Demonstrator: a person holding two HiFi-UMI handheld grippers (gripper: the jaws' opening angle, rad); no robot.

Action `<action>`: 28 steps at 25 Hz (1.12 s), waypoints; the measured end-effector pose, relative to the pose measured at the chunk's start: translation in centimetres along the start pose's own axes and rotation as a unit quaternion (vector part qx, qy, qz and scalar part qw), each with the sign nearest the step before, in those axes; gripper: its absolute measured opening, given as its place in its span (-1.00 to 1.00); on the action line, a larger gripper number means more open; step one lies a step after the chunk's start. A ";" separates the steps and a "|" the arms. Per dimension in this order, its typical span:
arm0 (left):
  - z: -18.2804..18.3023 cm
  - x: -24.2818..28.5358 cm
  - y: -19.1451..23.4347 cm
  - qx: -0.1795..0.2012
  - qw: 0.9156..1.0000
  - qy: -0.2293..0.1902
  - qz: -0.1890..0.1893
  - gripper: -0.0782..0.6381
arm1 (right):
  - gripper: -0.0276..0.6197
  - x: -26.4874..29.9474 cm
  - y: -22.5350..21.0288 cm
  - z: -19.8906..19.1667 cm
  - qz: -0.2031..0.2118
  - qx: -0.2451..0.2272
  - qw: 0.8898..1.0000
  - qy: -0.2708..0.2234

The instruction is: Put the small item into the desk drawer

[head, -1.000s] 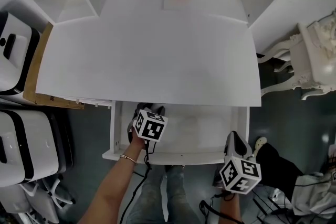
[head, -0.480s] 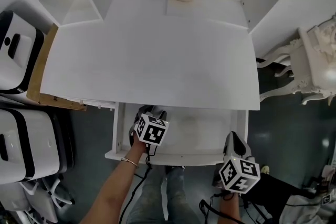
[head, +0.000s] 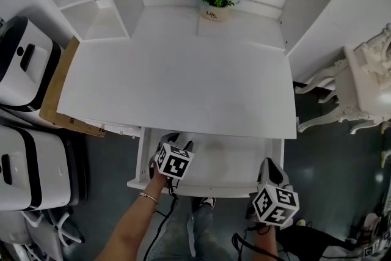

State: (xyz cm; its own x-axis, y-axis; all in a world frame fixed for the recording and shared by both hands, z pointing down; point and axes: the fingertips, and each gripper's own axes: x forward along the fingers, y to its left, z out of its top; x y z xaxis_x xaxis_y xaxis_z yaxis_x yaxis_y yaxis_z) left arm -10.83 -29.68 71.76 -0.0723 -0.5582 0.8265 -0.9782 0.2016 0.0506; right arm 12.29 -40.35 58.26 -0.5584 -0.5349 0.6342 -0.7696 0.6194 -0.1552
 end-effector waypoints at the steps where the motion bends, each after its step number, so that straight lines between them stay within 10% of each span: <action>1: 0.1 -0.6 0.0 -0.001 1.000 -0.003 0.000 -0.23 | -0.90 -0.2 0.2 0.2 0.002 0.000 1.000 -0.001; 19: 7.6 -17.4 1.3 -0.058 0.986 -0.150 0.050 -0.69 | -0.90 -4.0 3.8 8.0 0.054 -0.049 0.996 -0.057; 28: 11.9 -28.1 3.3 -0.104 0.948 -0.286 0.095 -0.74 | -0.90 -8.1 4.2 15.5 0.080 -0.078 0.984 -0.142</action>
State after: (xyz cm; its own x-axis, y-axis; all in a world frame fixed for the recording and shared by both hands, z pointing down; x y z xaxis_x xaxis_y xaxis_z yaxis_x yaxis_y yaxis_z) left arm -14.37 -22.96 42.03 -0.3957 -0.8290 0.3952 -0.8818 0.4632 0.0888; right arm 8.81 -42.29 40.75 -0.7497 -0.5487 0.3700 -0.6204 0.7773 -0.1044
